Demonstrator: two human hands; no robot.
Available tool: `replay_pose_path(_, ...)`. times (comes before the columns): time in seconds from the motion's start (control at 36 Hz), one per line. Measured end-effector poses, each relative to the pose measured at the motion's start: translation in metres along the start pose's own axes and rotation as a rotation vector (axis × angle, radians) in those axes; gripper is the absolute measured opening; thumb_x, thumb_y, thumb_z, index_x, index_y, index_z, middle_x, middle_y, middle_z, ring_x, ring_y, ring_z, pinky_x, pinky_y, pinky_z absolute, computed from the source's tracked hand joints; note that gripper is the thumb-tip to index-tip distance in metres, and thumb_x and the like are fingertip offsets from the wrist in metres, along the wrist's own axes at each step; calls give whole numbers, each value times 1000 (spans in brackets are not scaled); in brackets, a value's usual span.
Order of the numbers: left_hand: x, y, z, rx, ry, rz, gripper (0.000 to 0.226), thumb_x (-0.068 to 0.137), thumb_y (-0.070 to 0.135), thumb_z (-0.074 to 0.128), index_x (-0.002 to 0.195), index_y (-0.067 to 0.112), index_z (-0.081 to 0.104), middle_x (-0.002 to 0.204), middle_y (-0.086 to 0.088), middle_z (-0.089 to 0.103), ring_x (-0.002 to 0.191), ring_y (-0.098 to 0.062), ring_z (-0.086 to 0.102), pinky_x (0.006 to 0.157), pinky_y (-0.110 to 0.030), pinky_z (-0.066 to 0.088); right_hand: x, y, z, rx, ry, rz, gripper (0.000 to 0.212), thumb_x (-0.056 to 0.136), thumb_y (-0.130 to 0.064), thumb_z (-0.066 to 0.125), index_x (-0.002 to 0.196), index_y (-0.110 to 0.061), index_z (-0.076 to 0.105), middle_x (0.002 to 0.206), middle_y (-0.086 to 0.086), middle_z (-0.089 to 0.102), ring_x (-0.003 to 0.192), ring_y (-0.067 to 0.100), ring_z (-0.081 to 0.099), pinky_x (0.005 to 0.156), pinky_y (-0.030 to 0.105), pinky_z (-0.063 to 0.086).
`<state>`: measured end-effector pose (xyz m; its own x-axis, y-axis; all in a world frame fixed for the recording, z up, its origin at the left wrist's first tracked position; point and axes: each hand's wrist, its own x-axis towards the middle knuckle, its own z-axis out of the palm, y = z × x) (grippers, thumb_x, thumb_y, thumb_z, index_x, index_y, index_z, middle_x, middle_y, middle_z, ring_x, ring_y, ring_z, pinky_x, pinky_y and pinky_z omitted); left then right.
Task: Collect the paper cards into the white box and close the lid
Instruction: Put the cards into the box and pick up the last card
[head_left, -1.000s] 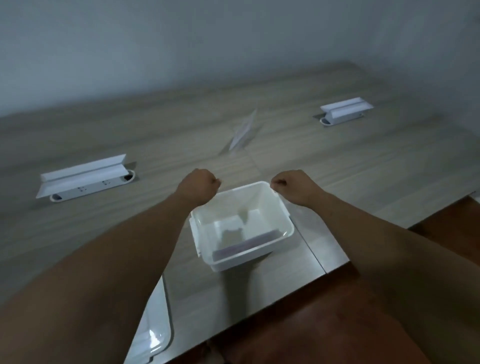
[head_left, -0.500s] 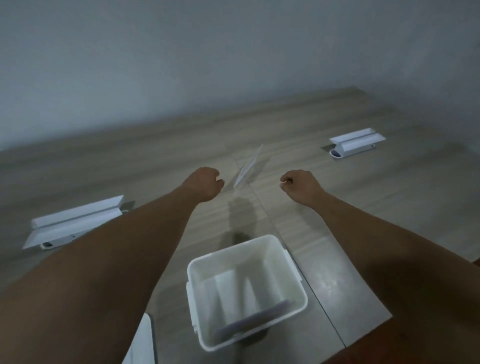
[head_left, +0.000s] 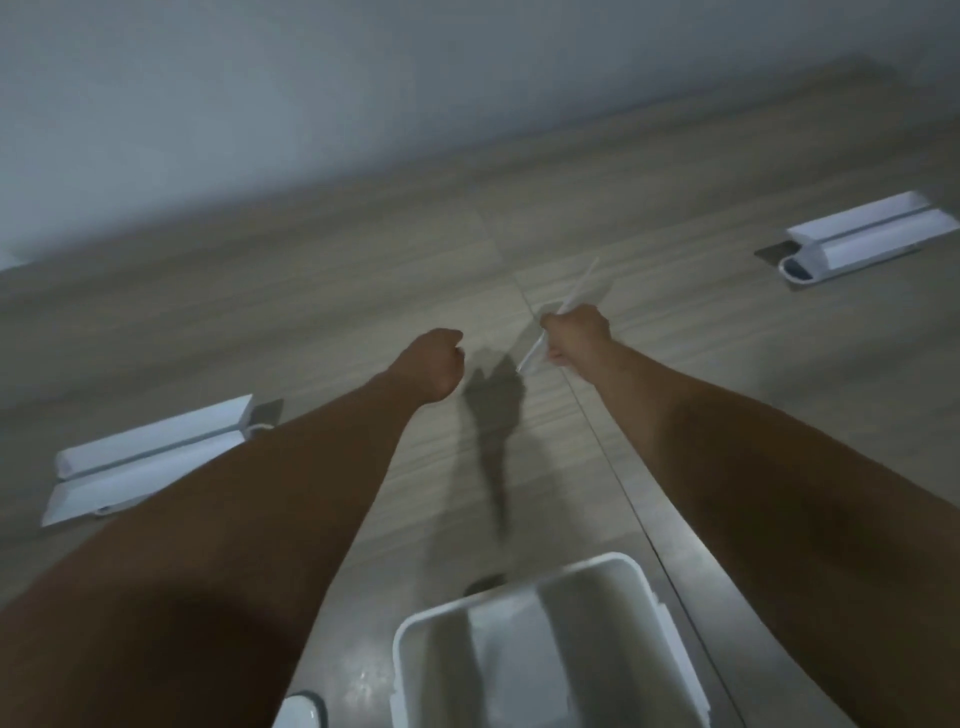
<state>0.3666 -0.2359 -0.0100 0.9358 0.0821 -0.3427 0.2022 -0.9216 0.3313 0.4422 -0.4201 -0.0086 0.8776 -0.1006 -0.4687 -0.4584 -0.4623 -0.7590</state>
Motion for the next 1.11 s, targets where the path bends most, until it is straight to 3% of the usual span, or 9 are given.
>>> replay_pose_path(0.17, 14, -17, 20, -32, -60, -18, 53, 101, 31, 37, 148, 8, 32, 158, -11, 30, 147, -26, 26, 122, -36, 20, 21, 5, 30, 58, 129, 85, 35, 84, -16, 62, 111, 7, 63, 110, 22, 69, 91, 34, 72, 80, 44, 61)
replay_pose_path(0.31, 16, -30, 19, -41, -33, -36, 54, 101, 30, 37, 149, 7, 30, 158, -13, 30, 146, -28, 26, 120, -36, 20, 17, 9, 29, -86, 293, -70, 24, 82, -12, 62, 99, 4, 64, 105, 21, 70, 93, 33, 71, 75, 36, 60)
replay_pose_path(0.39, 13, -30, 9, -55, 17, -50, 58, 101, 32, 38, 151, 7, 24, 160, -13, 25, 148, -28, 23, 121, -37, 20, 7, 4, 18, -165, 259, -227, 16, 81, -7, 59, 91, 5, 64, 100, 22, 69, 91, 34, 68, 62, 23, 45)
replay_pose_path(0.44, 12, -27, -2, -59, 66, -44, 63, 100, 34, 41, 153, 7, 18, 161, -13, 21, 149, -27, 20, 122, -37, 18, 1, 0, 5, -246, 233, -337, 16, 83, -7, 57, 89, 6, 64, 101, 23, 70, 93, 36, 65, 62, 20, 36)
replay_pose_path(0.56, 0, -11, -36, -71, 252, 25, 74, 96, 34, 52, 152, 3, 15, 160, -17, 20, 148, -29, 20, 122, -35, 15, -19, -13, -23, -317, 88, -520, 23, 89, -9, 54, 92, 7, 69, 99, 24, 71, 95, 36, 66, 78, 33, 50)
replay_pose_path(0.72, -42, 12, -86, -233, 488, 154, 84, 86, 33, 66, 152, 12, 20, 154, -13, 33, 142, -28, 32, 115, -37, 26, -65, -26, -56, -240, -163, -563, 19, 90, -10, 58, 103, 2, 68, 97, 22, 70, 86, 34, 69, 77, 50, 60)
replay_pose_path(0.92, -112, 31, -103, -422, 552, 244, 66, 74, 22, 76, 135, 23, 49, 119, -10, 61, 106, -26, 58, 88, -29, 45, -131, -27, -88, -220, -188, -627, 17, 88, -6, 62, 102, -2, 69, 87, 13, 67, 77, 23, 64, 78, 49, 59)
replay_pose_path(1.06, -159, 33, -92, -423, 518, 290, 48, 68, 18, 79, 113, 21, 61, 106, -6, 68, 91, -24, 60, 77, -27, 47, -175, -9, -100, -164, -116, -634, 20, 85, -4, 66, 104, -5, 70, 89, 10, 68, 71, 17, 65, 62, 30, 59)
replay_pose_path(1.11, -174, 33, -84, -423, 497, 293, 38, 68, 16, 80, 104, 17, 65, 102, -7, 70, 85, -20, 59, 72, -23, 44, -189, 0, -101, -136, -104, -621, 23, 84, -3, 68, 107, -2, 69, 91, 12, 68, 73, 19, 64, 63, 32, 58)
